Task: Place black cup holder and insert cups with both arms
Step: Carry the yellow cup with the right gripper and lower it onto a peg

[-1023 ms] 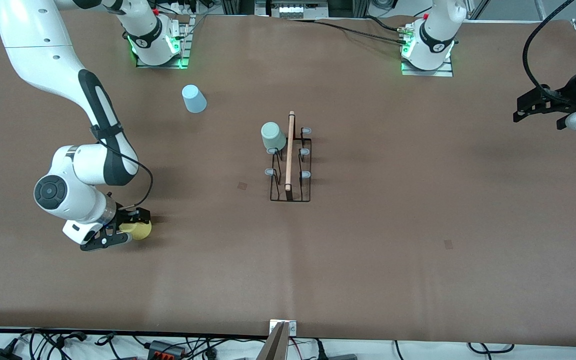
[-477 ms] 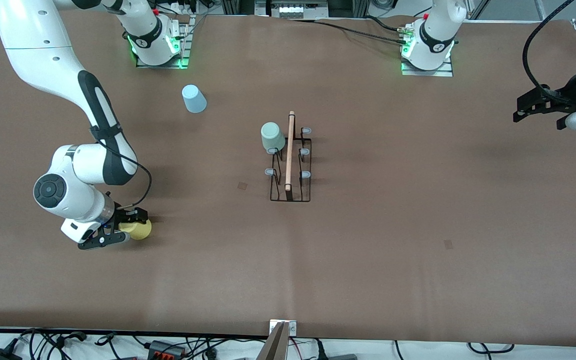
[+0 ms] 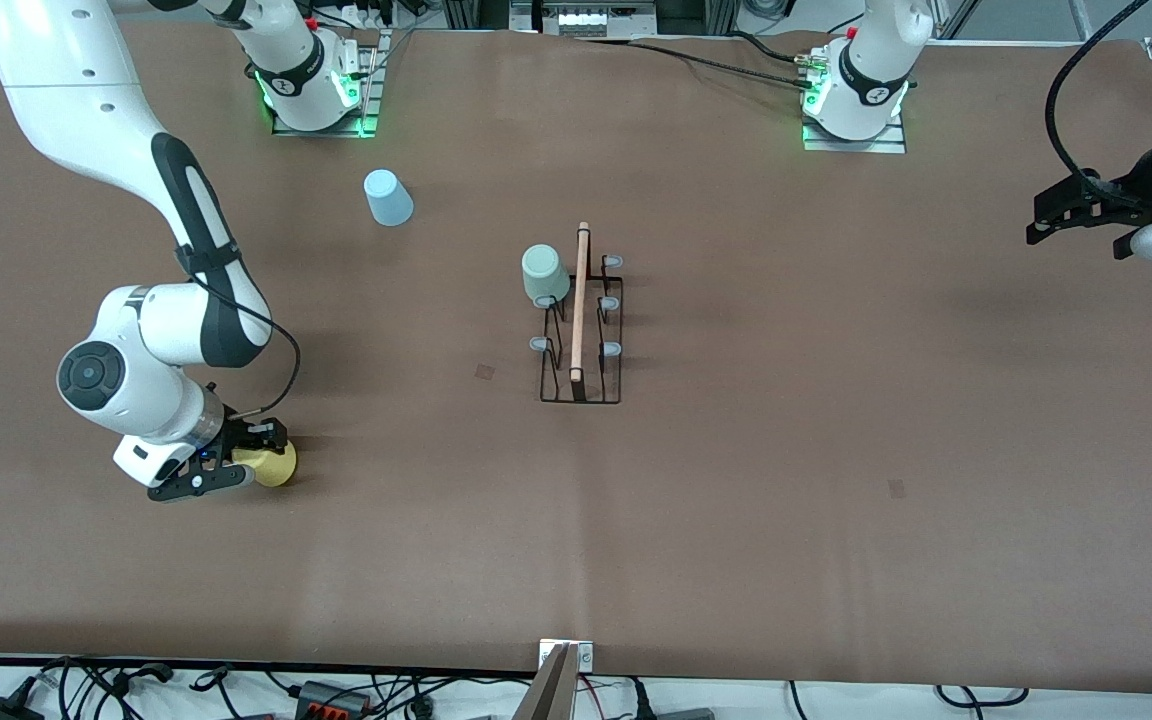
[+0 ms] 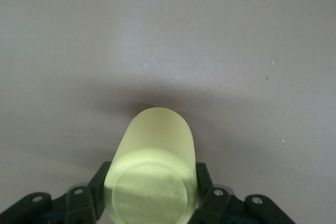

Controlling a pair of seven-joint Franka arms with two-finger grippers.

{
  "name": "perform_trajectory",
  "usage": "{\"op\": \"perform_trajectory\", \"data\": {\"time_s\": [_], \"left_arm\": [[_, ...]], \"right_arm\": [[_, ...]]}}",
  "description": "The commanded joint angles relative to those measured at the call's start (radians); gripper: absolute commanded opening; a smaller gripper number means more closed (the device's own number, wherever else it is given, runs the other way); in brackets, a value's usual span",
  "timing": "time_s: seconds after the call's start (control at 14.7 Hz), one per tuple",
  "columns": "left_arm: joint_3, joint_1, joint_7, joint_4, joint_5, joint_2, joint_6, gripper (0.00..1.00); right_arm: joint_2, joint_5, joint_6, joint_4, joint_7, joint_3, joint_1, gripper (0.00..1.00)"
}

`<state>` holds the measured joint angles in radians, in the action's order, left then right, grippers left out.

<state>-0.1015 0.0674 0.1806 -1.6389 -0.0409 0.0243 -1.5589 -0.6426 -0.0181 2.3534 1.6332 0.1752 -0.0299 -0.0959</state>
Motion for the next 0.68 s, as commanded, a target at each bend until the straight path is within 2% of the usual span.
{"op": "perform_trajectory", "data": {"time_s": [0.0,0.27,0.61], "left_arm": [[-0.004,0.0,-0.006,0.008,-0.017,0.0,0.006,1.0],[-0.003,0.0,-0.006,0.008,-0.017,0.0,0.006,1.0],[-0.003,0.002,-0.006,0.008,-0.017,0.0,0.006,1.0]], "right_arm": [[0.138,-0.013,-0.129,0.033,-0.141,-0.008,-0.089,0.29],[0.268,-0.014,-0.276,0.028,-0.556,0.004,-0.241,0.28],[0.275,0.004,-0.247,0.013,-1.084,0.033,-0.473,0.27]]}}
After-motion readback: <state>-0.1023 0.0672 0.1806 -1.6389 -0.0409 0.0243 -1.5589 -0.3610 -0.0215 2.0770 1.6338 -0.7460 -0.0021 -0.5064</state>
